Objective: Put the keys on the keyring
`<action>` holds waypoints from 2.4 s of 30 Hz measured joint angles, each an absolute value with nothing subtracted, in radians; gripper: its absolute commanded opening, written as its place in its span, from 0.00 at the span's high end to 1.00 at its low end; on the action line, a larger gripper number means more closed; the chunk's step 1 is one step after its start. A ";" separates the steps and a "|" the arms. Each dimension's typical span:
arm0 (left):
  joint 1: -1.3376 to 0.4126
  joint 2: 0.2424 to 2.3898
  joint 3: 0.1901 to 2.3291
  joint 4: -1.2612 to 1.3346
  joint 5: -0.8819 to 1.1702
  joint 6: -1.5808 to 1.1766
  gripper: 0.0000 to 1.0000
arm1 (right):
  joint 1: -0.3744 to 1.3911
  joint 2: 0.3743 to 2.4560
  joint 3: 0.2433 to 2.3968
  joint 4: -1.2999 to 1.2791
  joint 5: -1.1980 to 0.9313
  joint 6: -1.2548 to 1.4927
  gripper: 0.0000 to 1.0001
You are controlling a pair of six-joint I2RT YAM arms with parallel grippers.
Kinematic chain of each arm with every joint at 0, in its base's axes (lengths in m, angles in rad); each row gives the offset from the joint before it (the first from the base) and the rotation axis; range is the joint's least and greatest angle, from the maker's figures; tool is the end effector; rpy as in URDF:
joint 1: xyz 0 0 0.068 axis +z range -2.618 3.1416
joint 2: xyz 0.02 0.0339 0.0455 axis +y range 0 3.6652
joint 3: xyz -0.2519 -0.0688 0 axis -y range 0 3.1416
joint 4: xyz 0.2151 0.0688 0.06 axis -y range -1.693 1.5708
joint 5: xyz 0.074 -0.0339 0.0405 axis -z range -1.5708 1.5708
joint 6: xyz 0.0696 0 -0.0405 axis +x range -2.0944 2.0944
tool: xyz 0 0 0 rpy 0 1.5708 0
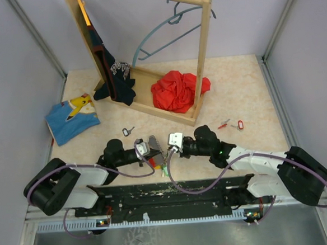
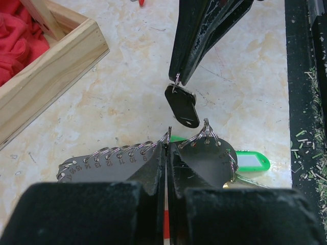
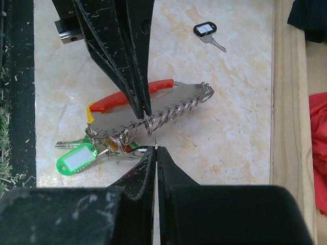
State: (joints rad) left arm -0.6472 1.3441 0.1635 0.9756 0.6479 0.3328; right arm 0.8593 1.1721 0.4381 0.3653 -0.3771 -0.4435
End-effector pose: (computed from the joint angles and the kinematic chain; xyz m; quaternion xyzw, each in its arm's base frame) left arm 0.1561 -0.1707 0.1565 0.5233 0.5543 -0.3375 0.5522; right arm 0.1448 0.2072 0.1961 -0.5755 0.5800 0.2659 0.5116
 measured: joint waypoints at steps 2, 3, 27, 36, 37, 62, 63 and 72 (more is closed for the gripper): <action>-0.647 1.349 0.164 0.978 0.648 0.330 1.00 | 0.859 1.184 0.438 0.373 -0.390 -0.454 1.00; -0.647 1.352 0.164 0.978 0.649 0.328 1.00 | 0.860 1.189 0.438 0.376 -0.393 -0.457 1.00; -0.647 1.364 0.170 0.977 0.668 0.308 1.00 | 0.905 1.280 0.439 0.453 -0.363 -0.491 1.00; -0.647 1.364 0.170 0.976 0.672 0.307 1.00 | 0.910 1.288 0.439 0.455 -0.361 -0.498 1.00; -0.647 1.364 0.170 0.976 0.673 0.307 1.00 | 0.910 1.288 0.439 0.455 -0.361 -0.498 1.00; -0.647 1.364 0.170 0.968 0.686 0.307 1.00 | 0.914 1.305 0.441 0.444 -0.365 -0.496 1.00; -0.647 1.364 0.170 0.968 0.686 0.307 1.00 | 0.914 1.307 0.442 0.444 -0.367 -0.495 1.00; -0.648 1.364 0.170 0.966 0.697 0.307 1.00 | 0.914 1.323 0.455 0.453 -0.388 -0.474 1.00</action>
